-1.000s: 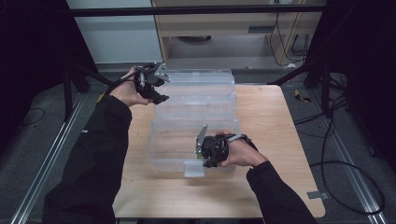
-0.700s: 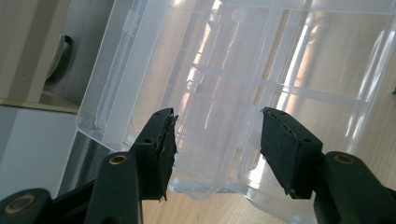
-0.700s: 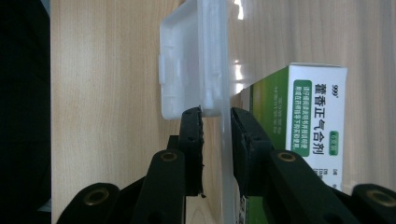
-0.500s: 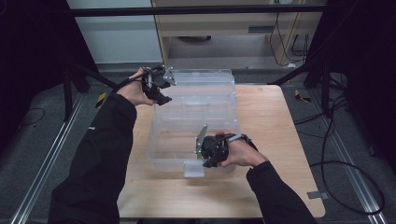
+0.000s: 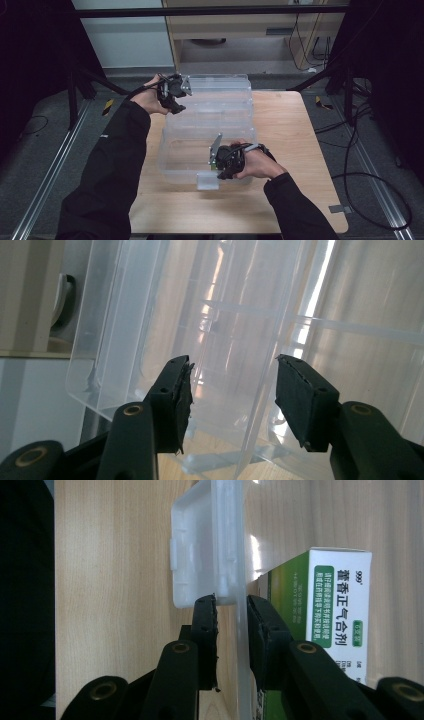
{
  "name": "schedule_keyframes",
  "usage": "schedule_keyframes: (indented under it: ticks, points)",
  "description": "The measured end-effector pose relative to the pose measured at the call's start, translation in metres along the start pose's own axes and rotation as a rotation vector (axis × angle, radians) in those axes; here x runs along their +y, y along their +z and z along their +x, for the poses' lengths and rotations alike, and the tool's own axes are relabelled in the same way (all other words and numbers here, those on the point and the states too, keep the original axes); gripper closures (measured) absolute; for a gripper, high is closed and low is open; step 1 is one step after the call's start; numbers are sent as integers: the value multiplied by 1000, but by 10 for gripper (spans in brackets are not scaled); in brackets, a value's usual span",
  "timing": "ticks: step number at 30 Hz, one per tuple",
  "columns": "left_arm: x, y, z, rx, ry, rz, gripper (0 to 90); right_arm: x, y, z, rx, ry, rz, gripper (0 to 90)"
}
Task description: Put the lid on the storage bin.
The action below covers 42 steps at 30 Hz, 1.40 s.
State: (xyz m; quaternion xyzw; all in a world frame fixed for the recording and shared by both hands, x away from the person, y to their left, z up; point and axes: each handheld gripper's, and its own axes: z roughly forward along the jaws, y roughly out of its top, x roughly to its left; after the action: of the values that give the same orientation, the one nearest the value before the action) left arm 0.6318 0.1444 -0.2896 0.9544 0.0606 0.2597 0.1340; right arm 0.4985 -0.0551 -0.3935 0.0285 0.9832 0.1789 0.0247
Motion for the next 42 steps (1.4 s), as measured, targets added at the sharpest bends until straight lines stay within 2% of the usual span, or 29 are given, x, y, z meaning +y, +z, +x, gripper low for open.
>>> schedule_keyframes:
  ticks: [8,17,28,37,41,42]
  points:
    - [3,8,-2,-16,22,30,490,0,0,0,5,1,-2,750]
    - [9,14,-5,-36,35,38,540,0,0,0,6,4,-1,751]
    - [14,20,-9,-55,58,63,653,-1,0,0,6,2,-4,751]
    - [16,20,-11,-46,86,72,709,-1,0,0,7,4,-3,750]
    - [17,18,-13,-54,87,80,755,-1,0,0,6,6,-3,750]
    - [17,18,-12,-49,100,83,760,-1,0,0,6,6,-3,750]
